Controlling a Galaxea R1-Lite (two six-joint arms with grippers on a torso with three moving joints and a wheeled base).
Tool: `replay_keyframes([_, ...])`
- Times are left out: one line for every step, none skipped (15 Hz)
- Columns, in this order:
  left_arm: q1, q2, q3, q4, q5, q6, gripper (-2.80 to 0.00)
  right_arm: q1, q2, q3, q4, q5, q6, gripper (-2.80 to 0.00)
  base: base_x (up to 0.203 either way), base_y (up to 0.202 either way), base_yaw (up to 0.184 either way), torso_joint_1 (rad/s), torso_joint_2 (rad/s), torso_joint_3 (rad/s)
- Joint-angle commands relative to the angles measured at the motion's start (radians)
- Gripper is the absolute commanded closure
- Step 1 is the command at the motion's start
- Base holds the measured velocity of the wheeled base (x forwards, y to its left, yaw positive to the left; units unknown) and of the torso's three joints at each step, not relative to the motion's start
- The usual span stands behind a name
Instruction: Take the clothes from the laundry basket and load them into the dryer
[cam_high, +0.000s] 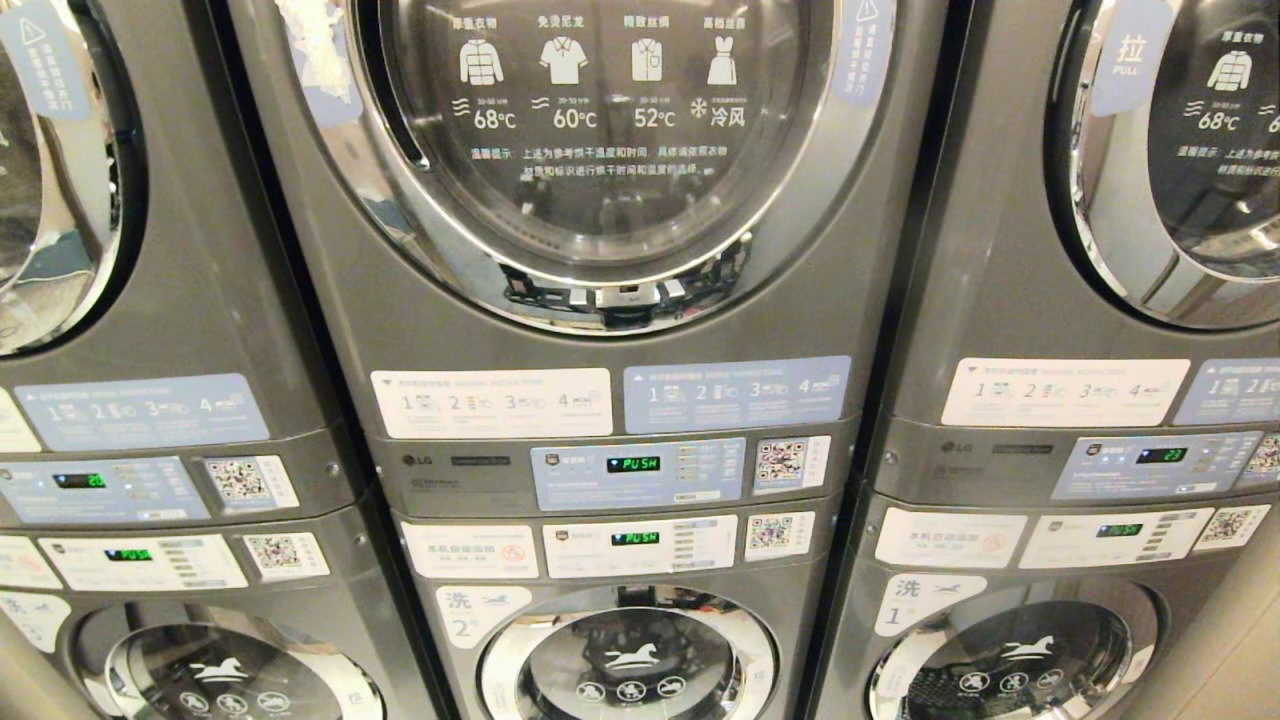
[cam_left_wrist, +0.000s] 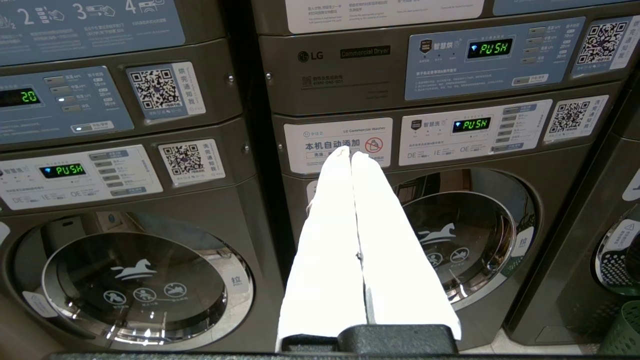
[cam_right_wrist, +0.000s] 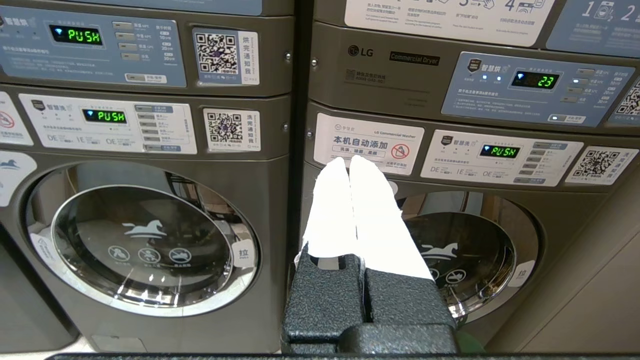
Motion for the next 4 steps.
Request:
replay_keyframes([0.000, 0.000, 0.000, 0.000, 0.000, 0.000, 0.00, 0.000, 0.000, 0.000, 0.002, 0.004, -0.018, 0.00, 0.000, 0.000, 0.000, 0.000, 0.00, 0.000])
replay_keyframes([0.000, 0.000, 0.000, 0.000, 0.000, -0.001, 0.00, 0.000, 0.000, -0.001, 0.003, 0.001, -0.013, 0.00, 0.000, 0.000, 0.000, 0.000, 0.00, 0.000])
replay_keyframes([0.000, 0.000, 0.000, 0.000, 0.000, 0.000, 0.00, 0.000, 0.000, 0.000, 0.003, -0.001, 0.008, 0.00, 0.000, 0.000, 0.000, 0.000, 0.00, 0.000])
replay_keyframes([0.000, 0.000, 0.000, 0.000, 0.000, 0.000, 0.00, 0.000, 0.000, 0.000, 0.001, -0.002, 0.031, 0.00, 0.000, 0.000, 0.000, 0.000, 0.00, 0.000])
